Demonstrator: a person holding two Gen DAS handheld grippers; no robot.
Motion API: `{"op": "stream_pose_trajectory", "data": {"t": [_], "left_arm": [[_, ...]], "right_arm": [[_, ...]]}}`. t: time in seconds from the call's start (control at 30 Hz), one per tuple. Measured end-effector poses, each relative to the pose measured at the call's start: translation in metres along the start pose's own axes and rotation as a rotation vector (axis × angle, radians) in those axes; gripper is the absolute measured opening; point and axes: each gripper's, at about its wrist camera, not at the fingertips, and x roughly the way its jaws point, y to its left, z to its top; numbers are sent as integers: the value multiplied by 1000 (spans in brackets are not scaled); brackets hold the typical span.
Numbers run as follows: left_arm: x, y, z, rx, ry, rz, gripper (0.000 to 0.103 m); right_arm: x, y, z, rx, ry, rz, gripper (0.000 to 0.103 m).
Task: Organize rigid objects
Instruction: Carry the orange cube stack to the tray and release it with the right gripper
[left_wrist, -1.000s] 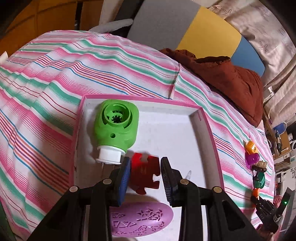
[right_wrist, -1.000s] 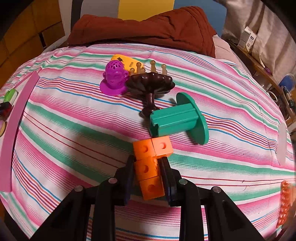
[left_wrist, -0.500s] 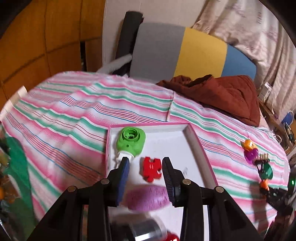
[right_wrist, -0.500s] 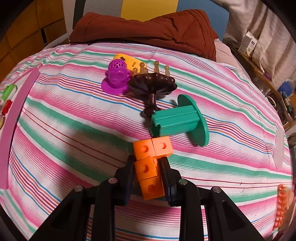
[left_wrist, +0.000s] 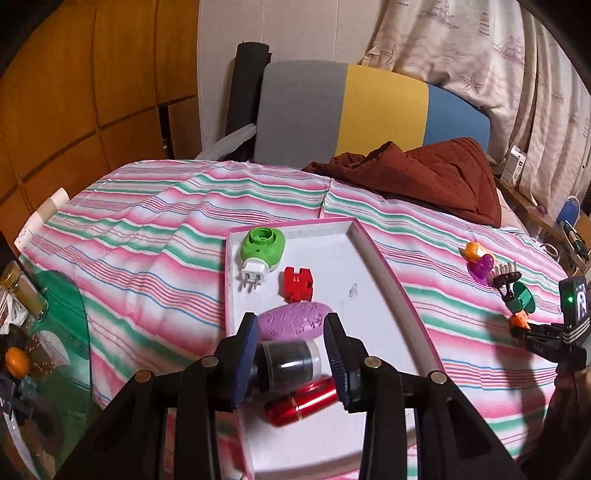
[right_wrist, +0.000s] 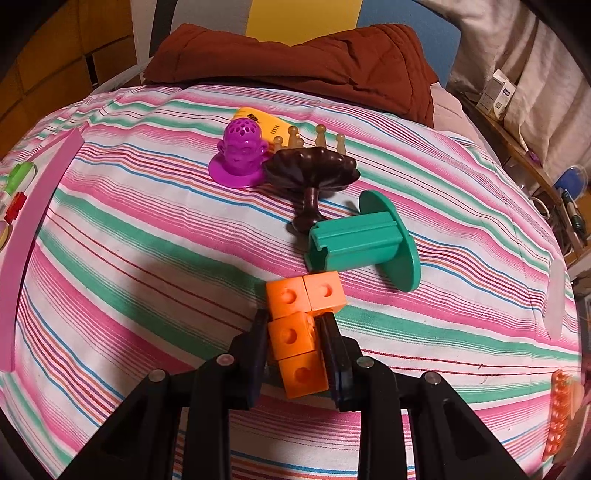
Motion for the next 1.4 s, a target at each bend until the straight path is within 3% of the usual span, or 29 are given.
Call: {"op": "stream_pose_trajectory", "data": {"t": [0.43,0.9,1.4], "left_arm": [[-16,16,-16,-26,-3,12,37],[-22,34,-22,-52,-8,23,37],[-17,51,-30,-94,8,39,37]], "right_arm": [[-7,10,-4,-2,19,16,28],[-16,64,6,-64,20,143,28],[-63,148,40,-162,-110,311,28]]}}
